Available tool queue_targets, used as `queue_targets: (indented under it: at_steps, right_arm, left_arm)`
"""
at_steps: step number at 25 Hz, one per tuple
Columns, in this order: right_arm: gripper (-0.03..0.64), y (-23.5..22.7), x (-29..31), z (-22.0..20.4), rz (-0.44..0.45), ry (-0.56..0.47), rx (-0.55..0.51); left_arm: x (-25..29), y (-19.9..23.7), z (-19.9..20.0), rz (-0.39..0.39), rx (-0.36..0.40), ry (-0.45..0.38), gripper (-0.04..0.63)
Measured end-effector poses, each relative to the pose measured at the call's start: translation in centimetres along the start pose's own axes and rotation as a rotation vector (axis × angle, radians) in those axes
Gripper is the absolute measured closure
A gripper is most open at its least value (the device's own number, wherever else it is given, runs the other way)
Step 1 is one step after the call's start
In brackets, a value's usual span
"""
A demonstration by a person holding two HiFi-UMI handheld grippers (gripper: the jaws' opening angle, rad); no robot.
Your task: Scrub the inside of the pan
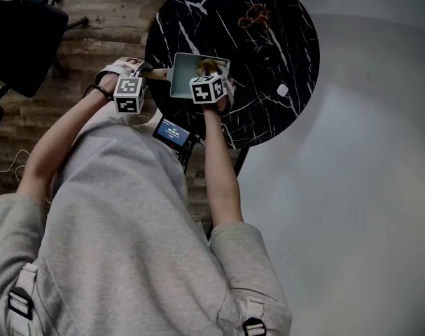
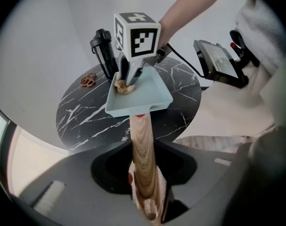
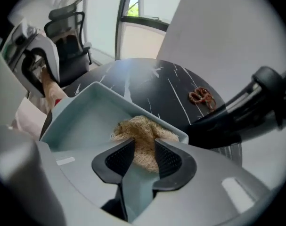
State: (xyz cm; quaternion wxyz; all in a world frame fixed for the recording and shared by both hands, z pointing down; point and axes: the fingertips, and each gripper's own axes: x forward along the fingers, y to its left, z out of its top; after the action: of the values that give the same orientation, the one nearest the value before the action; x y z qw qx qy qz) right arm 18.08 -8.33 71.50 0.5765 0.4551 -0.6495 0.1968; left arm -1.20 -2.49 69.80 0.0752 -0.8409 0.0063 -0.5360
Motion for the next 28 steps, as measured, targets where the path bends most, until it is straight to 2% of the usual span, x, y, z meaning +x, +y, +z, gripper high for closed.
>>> queue_targets:
  at_steps: [1,3,5,7,14,18,22,24,26,28]
  right_arm:
    - [0.480,-0.1,0.1,0.2,0.007,-0.001,0.030]
    - [0.485,-0.3,0.3,0.5,0.012,0.006,0.022]
    - [0.536,-0.5,0.3,-0.1,0.004,0.019,-0.021]
    - [0.594,-0.2,0.3,-0.8,0.025,0.023,-0.014]
    - [0.603,2.6,-0.4,-0.5,0.177,0.028,-0.022]
    - [0.603,5.3,-1.0,0.3,0.236,0.012,-0.062]
    - [0.603,8.2,-1.4,1.5,0.304,-0.010,-0.053]
    - [0.604,9.0,-1.5,1.9,0.309,-0.011,-0.055]
    - [0.604,9.2,-1.5,2.0,0.321,-0.010,-0.021]
    - [0.604,9.5,-1.4,2.3,0.376,-0.015,0.072]
  left_arm:
    - [-0.1,0.0,-0.2,-0.004,-0.004,0.000,0.457]
    - [-0.1,0.1,-0.3,-0.004,-0.012,-0.002,0.457]
    - [0.1,0.2,-0.1,0.000,-0.015,-0.004,0.457]
    - [0.1,0.2,0.0,0.008,-0.011,-0.003,0.457]
    - [0.1,0.1,0.0,0.010,-0.021,0.002,0.459]
    - [0.2,0.0,0.0,0.006,-0.024,0.003,0.459]
    - [0.2,0.3,-0.1,0.030,-0.018,0.013,0.459]
    - [0.1,0.3,-0.1,0.034,-0.016,0.016,0.459]
    - [0.1,0.3,-0.1,0.034,-0.016,0.019,0.459]
    - [0.1,0.4,-0.1,0.034,-0.016,0.020,0.459]
